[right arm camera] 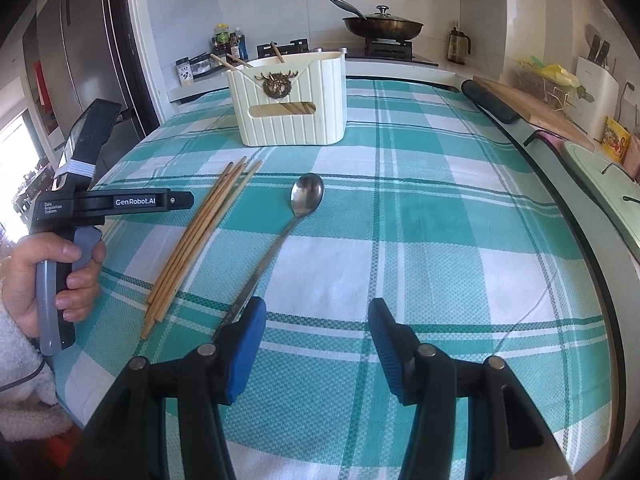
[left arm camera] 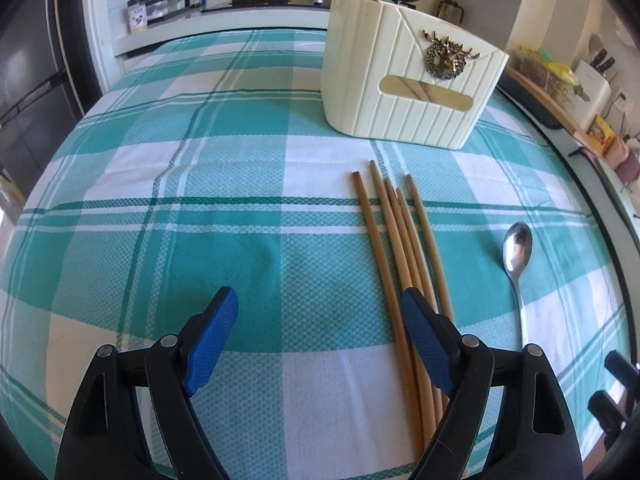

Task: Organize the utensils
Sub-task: 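Move both tools back toward the chopstick bundle on the cloth, then close the left tool on a single chopstick while the right tool grasps the steel spoon, then lift the chopstick and spoon and carry both tools over the cream basket, then open the left tool to drop the chopstick in while the right tool drops the spoon in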

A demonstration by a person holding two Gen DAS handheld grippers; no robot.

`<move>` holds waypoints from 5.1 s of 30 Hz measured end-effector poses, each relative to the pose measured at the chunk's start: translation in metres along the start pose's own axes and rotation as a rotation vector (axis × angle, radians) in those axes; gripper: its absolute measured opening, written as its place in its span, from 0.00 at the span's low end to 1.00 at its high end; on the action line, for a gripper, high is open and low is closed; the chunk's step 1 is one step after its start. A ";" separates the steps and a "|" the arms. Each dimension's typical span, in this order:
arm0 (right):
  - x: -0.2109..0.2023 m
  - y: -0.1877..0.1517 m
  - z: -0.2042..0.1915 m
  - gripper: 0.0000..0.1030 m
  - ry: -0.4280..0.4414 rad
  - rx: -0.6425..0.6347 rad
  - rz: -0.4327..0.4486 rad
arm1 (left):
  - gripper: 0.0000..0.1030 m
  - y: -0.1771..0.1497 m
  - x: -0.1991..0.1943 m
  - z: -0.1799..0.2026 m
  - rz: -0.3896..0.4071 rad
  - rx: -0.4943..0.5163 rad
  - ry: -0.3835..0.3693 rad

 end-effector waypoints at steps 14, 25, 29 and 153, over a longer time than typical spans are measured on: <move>0.039 0.004 -0.025 0.53 0.036 -0.044 -0.065 | 0.37 -0.005 0.001 0.011 0.025 0.098 0.030; 0.084 0.000 -0.039 0.10 -0.031 -0.093 -0.100 | 0.07 -0.015 -0.017 -0.019 0.022 0.055 0.102; 0.073 -0.004 -0.006 0.08 -0.102 -0.060 -0.100 | 0.08 -0.021 -0.026 -0.036 0.010 0.033 0.117; -0.012 0.260 -0.012 0.35 0.224 -0.054 0.387 | 0.04 0.258 -0.180 -0.011 0.491 -0.024 -0.332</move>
Point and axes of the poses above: each gripper's, at about its wrist camera, not at the fingertips, and x roughly the way its jaws point, z to its right, y to its top, the point moved 9 cm from there along x, roughly the way its jaws point, and after that the axes turned 15 degrees about z, right-handed, at the moved point
